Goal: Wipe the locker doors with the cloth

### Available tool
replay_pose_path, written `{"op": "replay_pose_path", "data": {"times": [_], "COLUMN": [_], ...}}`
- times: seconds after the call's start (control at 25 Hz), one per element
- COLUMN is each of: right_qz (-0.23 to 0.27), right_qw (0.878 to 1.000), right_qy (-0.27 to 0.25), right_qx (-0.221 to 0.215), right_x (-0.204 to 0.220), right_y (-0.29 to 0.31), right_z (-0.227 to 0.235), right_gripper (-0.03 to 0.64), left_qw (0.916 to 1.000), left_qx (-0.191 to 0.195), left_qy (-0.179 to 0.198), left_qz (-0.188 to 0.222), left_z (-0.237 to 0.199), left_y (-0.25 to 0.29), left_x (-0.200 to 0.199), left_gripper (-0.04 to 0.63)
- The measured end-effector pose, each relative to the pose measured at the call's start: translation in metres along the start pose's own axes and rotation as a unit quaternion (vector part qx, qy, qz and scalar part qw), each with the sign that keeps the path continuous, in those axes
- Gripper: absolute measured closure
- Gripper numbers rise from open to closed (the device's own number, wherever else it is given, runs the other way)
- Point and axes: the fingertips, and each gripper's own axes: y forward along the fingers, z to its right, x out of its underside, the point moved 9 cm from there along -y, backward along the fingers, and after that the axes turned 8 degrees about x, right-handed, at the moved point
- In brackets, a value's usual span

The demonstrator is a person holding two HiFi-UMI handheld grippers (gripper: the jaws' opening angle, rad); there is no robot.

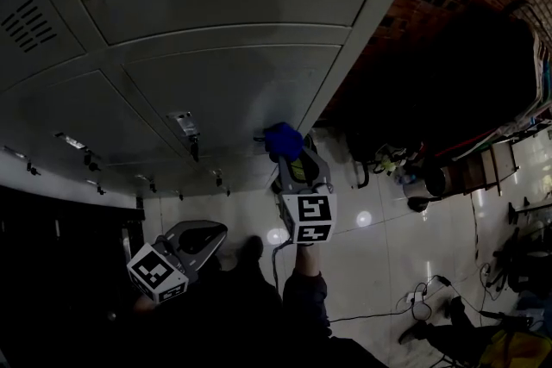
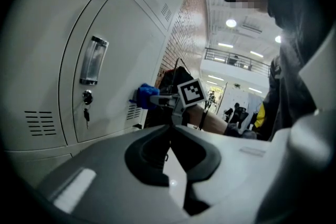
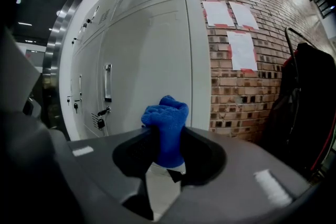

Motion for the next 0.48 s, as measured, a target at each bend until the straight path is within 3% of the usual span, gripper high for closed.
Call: {"op": "replay_pose_path", "data": {"times": [0.48], "right_qz": [-0.028], "right_qw": [0.998], "right_qy": [-0.010], "right_qx": [-0.048], "right_x": [0.007], "right_y": [0.019], "right_z": [-0.109], "right_gripper": [0.499], "left_qw": [0.9998], "left_qx": [0.010], "left_qy": [-0.006], "left_qz": [-0.014], "left_z": [-0.034], "left_y": [-0.078], "left_x": [0.017], "left_gripper": [0.598]}}
